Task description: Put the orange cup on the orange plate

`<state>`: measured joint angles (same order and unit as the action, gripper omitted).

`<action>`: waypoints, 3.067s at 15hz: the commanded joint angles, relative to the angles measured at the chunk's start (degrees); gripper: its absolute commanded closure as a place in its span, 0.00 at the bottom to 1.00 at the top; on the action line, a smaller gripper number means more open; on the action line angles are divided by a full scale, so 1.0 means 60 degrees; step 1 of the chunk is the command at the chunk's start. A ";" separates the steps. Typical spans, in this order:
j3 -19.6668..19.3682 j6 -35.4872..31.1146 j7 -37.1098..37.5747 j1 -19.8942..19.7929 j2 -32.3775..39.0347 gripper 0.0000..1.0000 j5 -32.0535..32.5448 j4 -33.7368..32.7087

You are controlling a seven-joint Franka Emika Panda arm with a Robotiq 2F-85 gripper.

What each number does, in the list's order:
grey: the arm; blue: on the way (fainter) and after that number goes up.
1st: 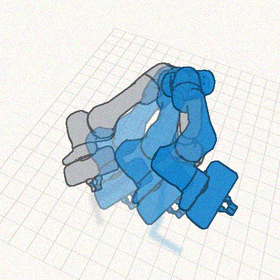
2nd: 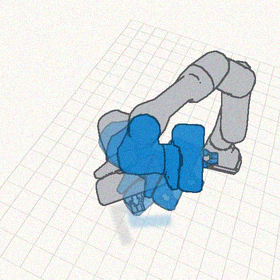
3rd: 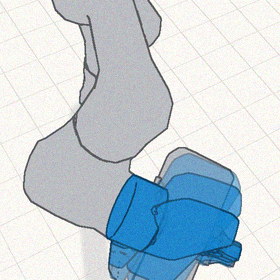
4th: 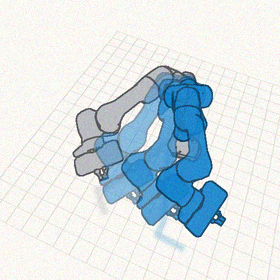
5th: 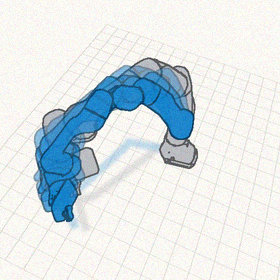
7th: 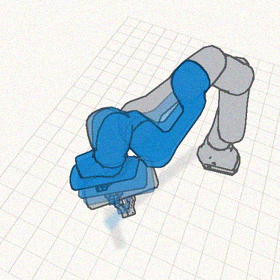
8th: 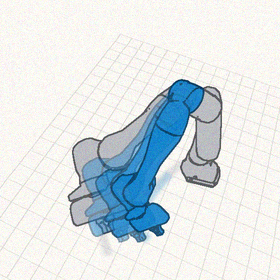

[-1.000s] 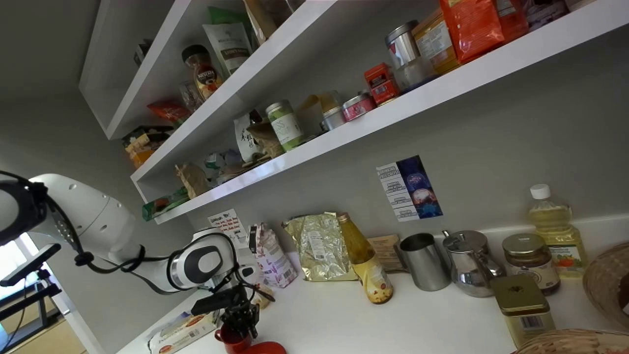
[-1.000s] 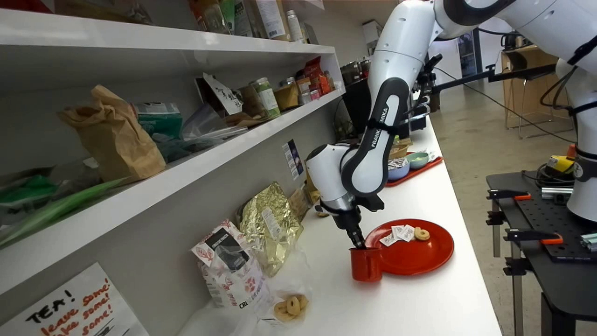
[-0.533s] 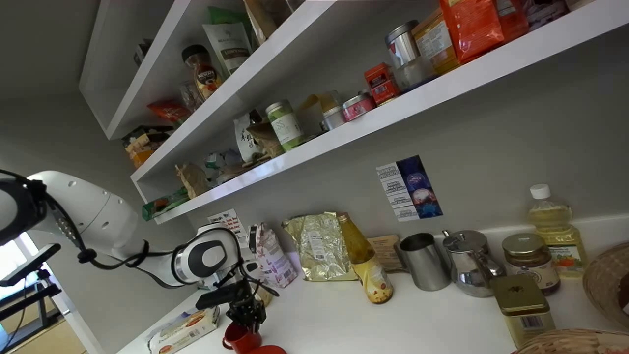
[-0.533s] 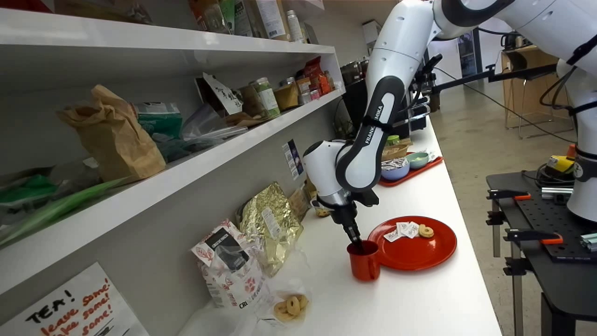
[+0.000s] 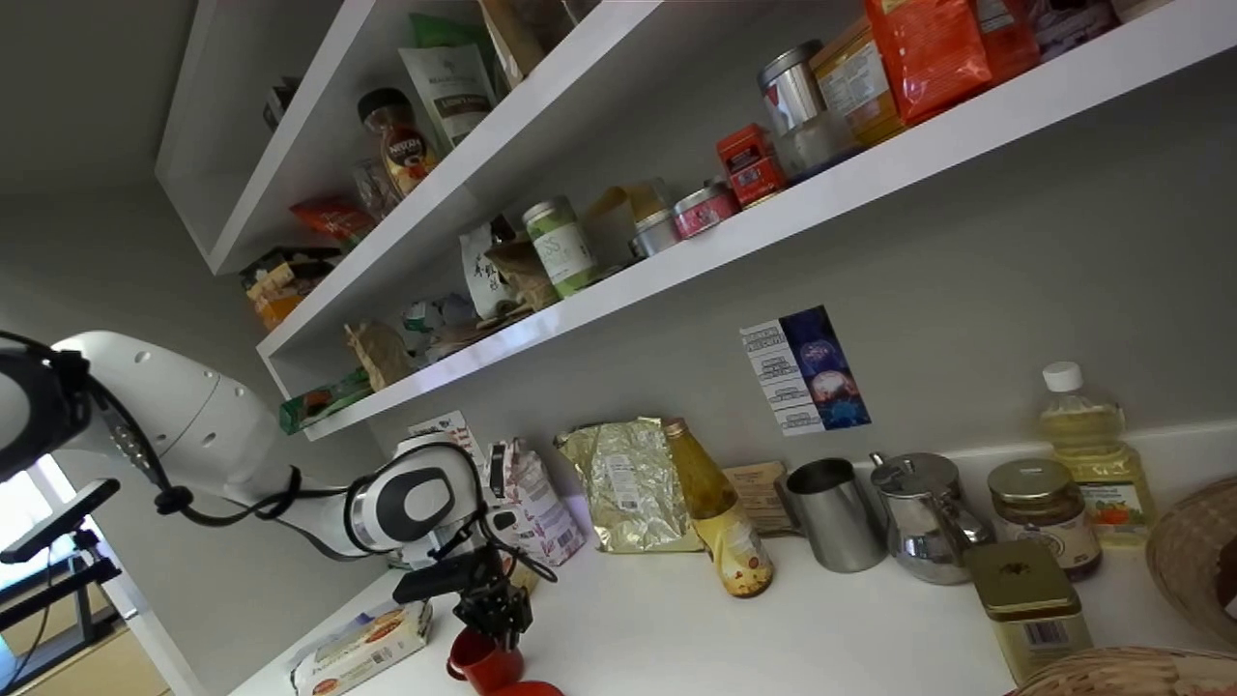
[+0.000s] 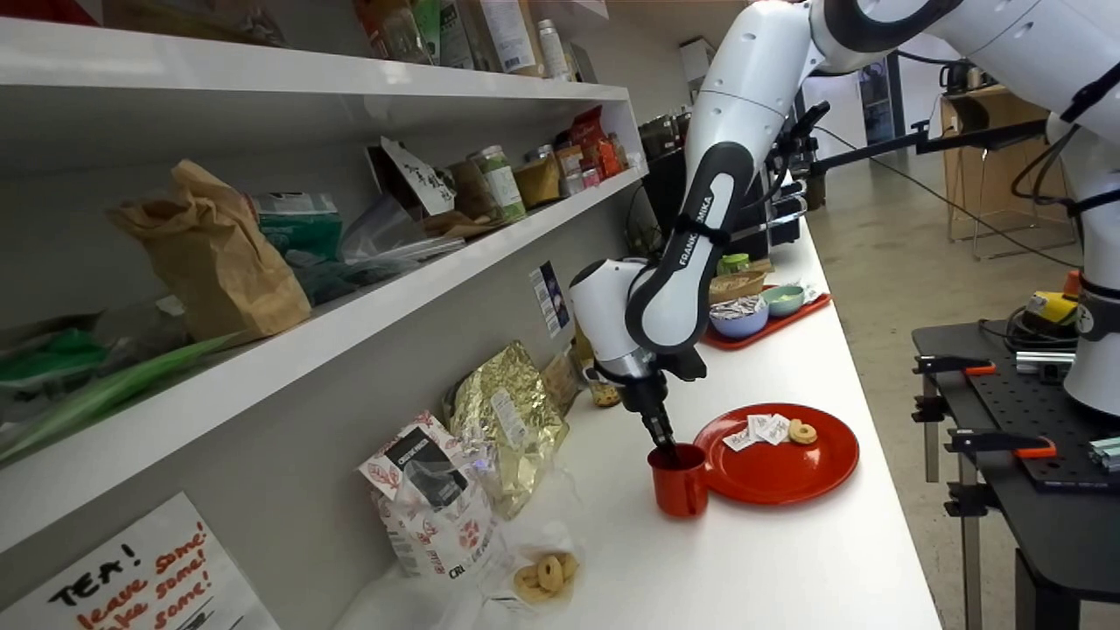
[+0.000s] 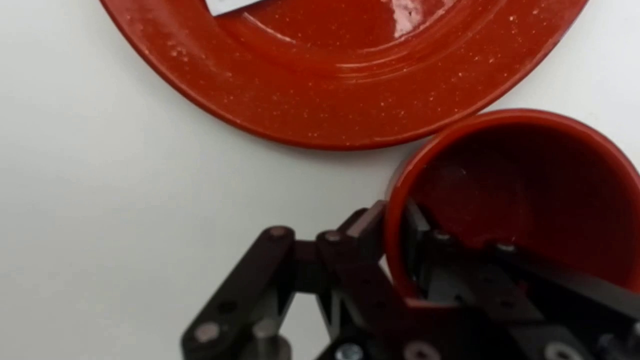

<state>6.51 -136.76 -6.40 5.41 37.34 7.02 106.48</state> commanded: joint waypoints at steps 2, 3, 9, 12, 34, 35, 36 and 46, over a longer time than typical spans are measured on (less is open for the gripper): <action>0.0097 0.0291 -0.0452 -0.0288 -0.0337 0.96 -0.0475 -0.0261; 0.0069 0.0307 -0.0447 -0.0308 -0.0389 0.96 -0.0492 -0.0282; -0.0182 0.0479 -0.0298 -0.0252 -0.0901 0.96 -0.0181 0.0008; -0.0370 0.0570 -0.0267 -0.0208 -0.1457 0.96 0.0184 0.0429; -0.1353 -0.1116 0.1068 -0.0324 -0.2975 0.97 0.1747 0.4672; -0.1317 -0.1118 0.1086 -0.0284 -0.2984 0.97 0.1717 0.4680; -0.1283 -0.1111 0.1063 -0.0264 -0.2966 0.97 0.1670 0.4658; -0.0946 -0.0952 0.0970 0.0098 -0.2864 0.97 0.1500 0.4489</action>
<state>0.36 -142.54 -1.39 5.31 19.81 15.99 134.02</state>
